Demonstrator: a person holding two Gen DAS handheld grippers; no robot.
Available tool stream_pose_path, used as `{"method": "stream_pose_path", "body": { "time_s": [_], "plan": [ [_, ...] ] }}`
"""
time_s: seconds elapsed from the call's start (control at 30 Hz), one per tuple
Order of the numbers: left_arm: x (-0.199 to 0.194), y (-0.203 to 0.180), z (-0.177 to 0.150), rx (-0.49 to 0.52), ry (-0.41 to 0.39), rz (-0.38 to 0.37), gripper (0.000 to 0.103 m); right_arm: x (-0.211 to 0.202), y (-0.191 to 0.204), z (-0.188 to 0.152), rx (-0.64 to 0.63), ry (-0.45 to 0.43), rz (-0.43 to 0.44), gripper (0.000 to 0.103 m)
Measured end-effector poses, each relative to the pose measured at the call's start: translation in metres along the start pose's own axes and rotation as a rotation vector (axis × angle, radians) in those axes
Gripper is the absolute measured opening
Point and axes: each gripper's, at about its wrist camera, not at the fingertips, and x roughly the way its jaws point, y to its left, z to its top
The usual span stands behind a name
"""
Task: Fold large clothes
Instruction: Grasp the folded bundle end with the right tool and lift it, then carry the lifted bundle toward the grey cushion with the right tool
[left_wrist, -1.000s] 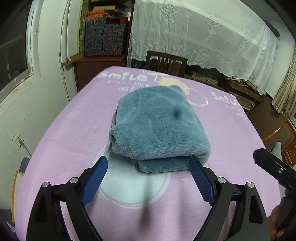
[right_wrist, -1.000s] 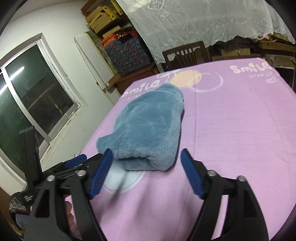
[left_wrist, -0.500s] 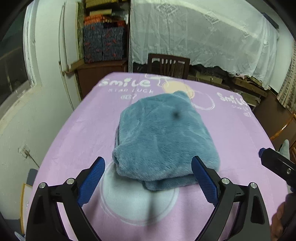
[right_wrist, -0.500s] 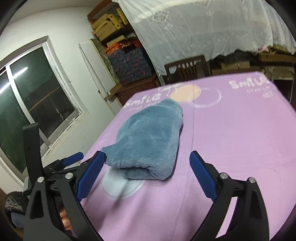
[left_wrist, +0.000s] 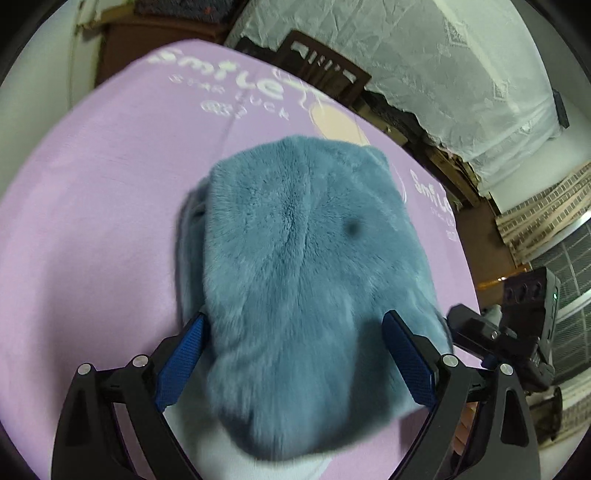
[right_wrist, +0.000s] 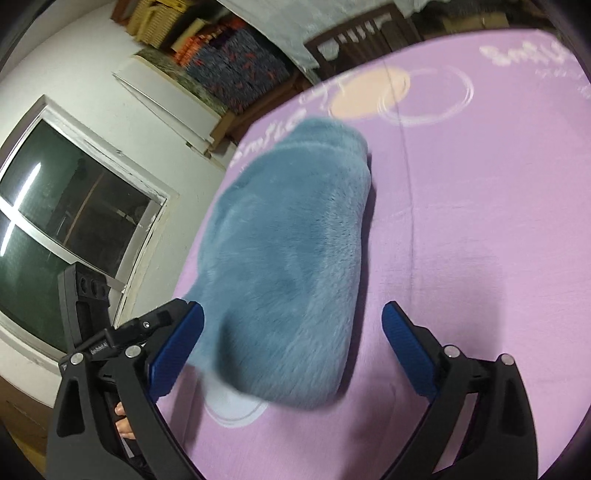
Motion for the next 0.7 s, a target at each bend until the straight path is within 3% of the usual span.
{"method": "stream_pose_path", "body": {
  "time_s": [0.17,0.23,0.4,0.53,0.6,0.7],
  "plan": [
    [0.015,0.004,0.011,-0.008,0.023,-0.046,0.094,0.035,-0.011,0.018,0.027,0.061,0.036,0.095],
    [0.017,0.004,0.012,-0.007,0.030,-0.064,0.089,0.047,-0.015,0.023,0.043,0.080,0.060,0.096],
    [0.018,0.001,0.011,-0.004,0.019,-0.073,0.078,0.061,-0.013,0.029,0.028,0.041,0.120,0.098],
    [0.016,-0.008,0.009,0.026,0.001,-0.066,0.074,0.068,-0.008,0.026,-0.007,0.047,0.143,0.079],
    [0.010,-0.015,0.008,0.039,-0.016,-0.083,0.072,0.063,-0.017,0.026,0.039,0.041,0.215,0.067],
    [0.000,-0.028,0.004,0.052,-0.039,-0.095,0.072,0.053,-0.024,0.024,0.092,0.032,0.315,0.062]
  ]
}}
